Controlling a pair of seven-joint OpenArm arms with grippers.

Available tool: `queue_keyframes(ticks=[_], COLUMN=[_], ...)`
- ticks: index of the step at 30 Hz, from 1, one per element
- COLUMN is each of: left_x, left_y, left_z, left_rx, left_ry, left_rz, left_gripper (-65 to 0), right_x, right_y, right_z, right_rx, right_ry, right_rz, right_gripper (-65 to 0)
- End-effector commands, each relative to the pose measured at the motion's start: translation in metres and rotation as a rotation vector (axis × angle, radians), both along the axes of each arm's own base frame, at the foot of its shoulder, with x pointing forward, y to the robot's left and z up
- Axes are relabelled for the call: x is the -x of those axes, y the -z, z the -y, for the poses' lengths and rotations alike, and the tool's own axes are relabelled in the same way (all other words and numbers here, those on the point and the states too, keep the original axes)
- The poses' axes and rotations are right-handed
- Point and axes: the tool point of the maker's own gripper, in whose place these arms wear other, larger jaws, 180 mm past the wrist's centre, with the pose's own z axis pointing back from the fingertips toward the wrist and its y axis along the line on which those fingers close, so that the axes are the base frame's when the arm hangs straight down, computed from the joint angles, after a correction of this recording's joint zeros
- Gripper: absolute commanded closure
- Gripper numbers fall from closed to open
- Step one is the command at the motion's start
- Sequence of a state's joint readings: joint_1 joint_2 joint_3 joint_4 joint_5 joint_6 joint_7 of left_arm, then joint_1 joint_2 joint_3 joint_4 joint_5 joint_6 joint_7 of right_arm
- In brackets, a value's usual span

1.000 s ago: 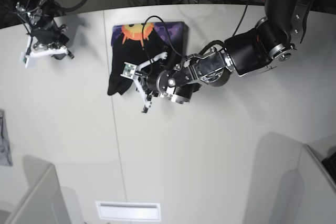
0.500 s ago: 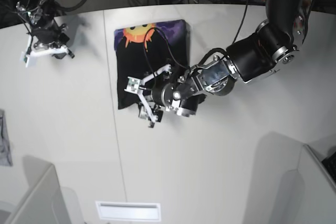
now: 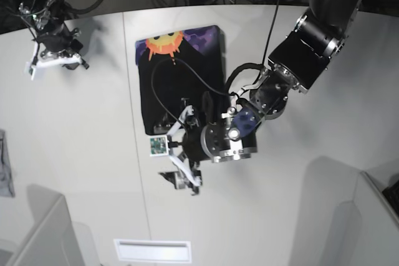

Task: Fold the T-shirt properly

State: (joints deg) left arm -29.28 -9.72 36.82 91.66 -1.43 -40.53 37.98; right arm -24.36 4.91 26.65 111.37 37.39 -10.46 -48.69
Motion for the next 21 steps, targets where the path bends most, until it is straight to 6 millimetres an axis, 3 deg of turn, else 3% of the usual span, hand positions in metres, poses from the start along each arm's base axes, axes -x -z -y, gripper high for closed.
queue_keyframes(ticks=[1, 3, 4, 6, 9, 15, 18, 21], left_x=[-0.013, -0.013, -0.011, -0.008, -0.001, 0.017, 0.035, 0.06], left_y=[-0.031, -0.046, -0.055, -0.064, -0.058, -0.026, -0.018, -0.012], left_z=[-0.01, -0.033, -0.043, -0.069, -0.113, -0.2, -0.22, -0.224], left_rx=[0.047, 0.093, 0.128, 0.171, 0.183, 0.148, 0.211, 0.305], left_ry=[-0.052, -0.134, -0.172, -0.246, -0.362, -0.585, -0.612, -0.592], left_rz=[0.066, 0.095, 0.11, 0.131, 0.129, 0.065, 0.069, 0.078], left_gripper=[-51.5, -48.9, -44.3, -28.5, 0.0, 0.0, 0.0, 0.0], right_x=[-0.007, -0.008, -0.009, -0.013, -0.022, -0.031, -0.031, -0.029], right_y=[-0.01, -0.012, -0.013, -0.018, -0.028, -0.051, -0.053, -0.049], right_z=[0.005, 0.005, 0.006, 0.006, -0.003, -0.01, -0.015, -0.013], right_rx=[0.025, 0.032, 0.036, 0.062, 0.106, 0.217, 0.281, 0.355], right_ry=[-0.011, -0.014, -0.015, -0.072, -0.208, -0.385, -0.487, -0.55], right_rz=[0.036, 0.044, 0.05, 0.07, 0.13, 0.248, 0.249, 0.219], right_gripper=[0.0, 0.0, 0.0, 0.0, 0.0, 0.0, 0.0, 0.0])
